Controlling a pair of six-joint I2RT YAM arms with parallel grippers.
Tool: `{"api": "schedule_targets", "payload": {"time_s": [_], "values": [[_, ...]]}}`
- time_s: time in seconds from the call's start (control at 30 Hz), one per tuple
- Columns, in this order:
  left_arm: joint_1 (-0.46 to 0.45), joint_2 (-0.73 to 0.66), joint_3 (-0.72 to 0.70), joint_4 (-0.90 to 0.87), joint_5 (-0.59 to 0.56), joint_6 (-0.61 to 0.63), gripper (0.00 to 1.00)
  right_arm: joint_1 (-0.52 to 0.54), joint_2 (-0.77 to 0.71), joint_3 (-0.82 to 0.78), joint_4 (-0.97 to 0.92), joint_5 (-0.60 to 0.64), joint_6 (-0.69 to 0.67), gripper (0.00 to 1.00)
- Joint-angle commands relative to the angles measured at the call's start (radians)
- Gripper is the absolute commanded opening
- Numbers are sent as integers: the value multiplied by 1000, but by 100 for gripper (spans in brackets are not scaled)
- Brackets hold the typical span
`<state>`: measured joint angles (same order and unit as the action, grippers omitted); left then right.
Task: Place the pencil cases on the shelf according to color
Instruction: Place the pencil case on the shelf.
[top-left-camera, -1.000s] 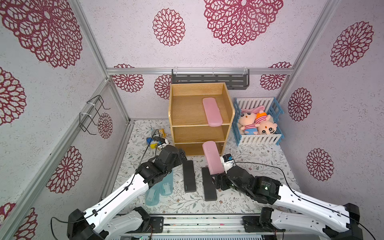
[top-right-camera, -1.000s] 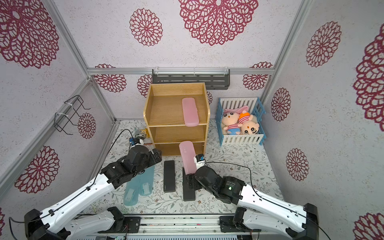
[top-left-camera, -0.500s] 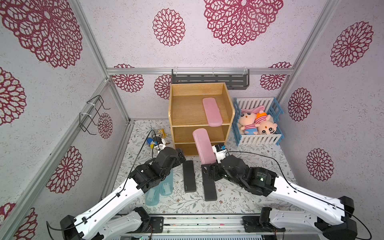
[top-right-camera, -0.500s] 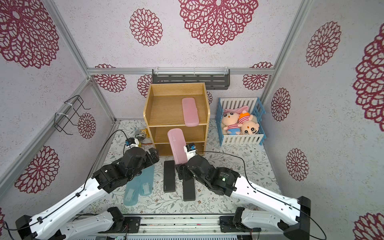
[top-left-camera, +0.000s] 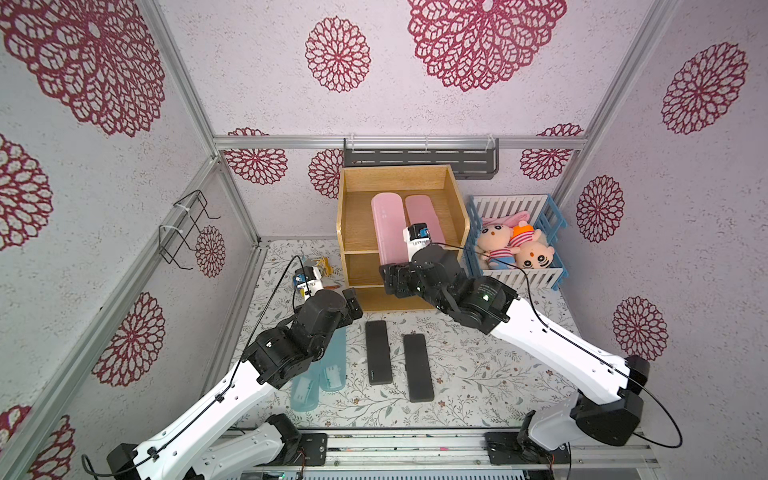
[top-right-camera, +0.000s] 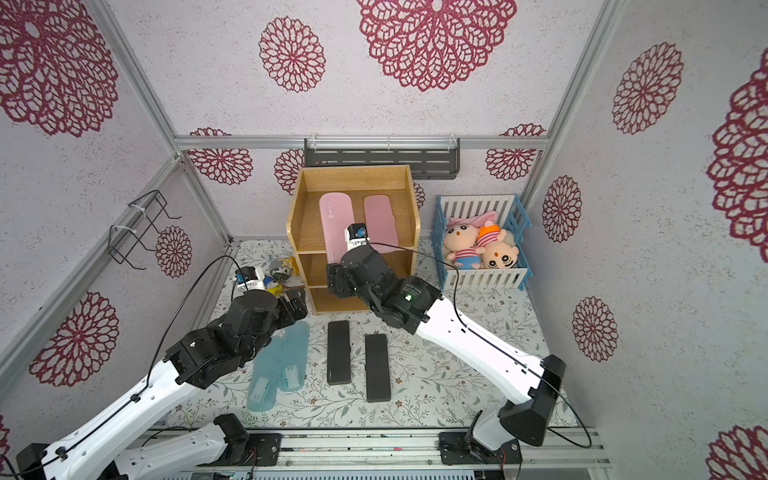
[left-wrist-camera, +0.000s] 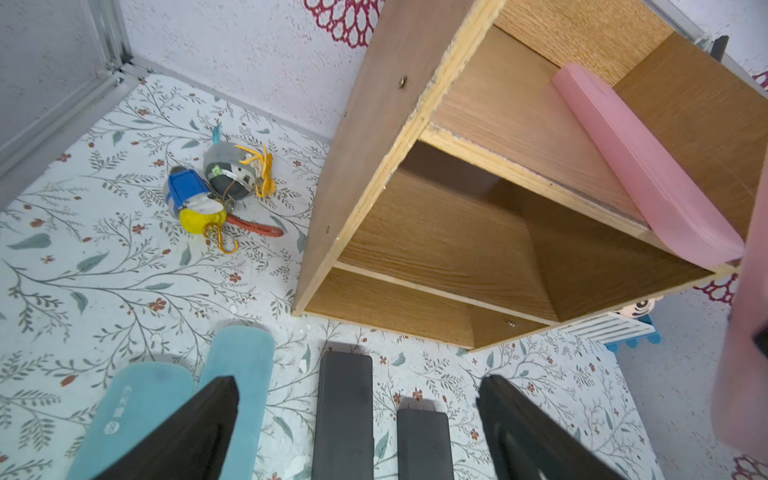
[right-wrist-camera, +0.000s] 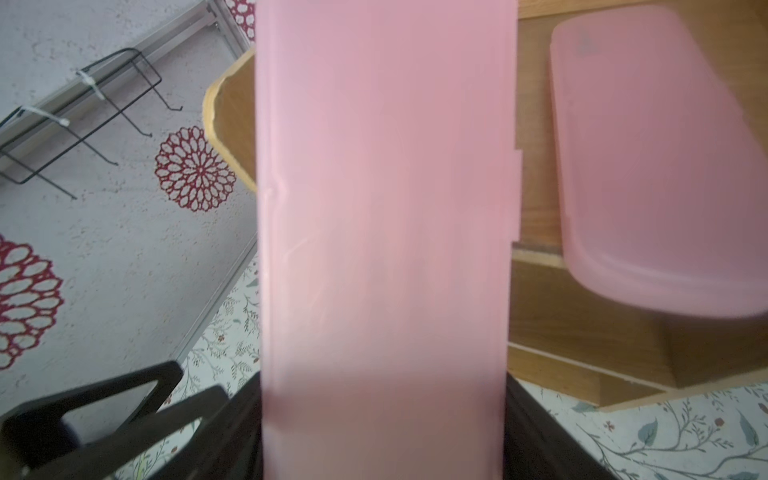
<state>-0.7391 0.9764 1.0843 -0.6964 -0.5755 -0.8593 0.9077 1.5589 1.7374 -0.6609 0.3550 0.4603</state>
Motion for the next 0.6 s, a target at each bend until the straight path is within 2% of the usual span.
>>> {"api": "schedule_targets", "payload": {"time_s": [0.0,0.13,0.27,0.57], "values": [[63,13,16,5,31,75,97,-45,66,126,-8,9,-46,62],[141,39,28,7,114,120,97,-91,199,310,-89,-17,-73,62],[167,63,26,28,150,129,97,-104,321,489,-159,-14,-84,62],[177,107,36,48,198,140,97,-133,475,672,-222,-19,-54,64]]}}
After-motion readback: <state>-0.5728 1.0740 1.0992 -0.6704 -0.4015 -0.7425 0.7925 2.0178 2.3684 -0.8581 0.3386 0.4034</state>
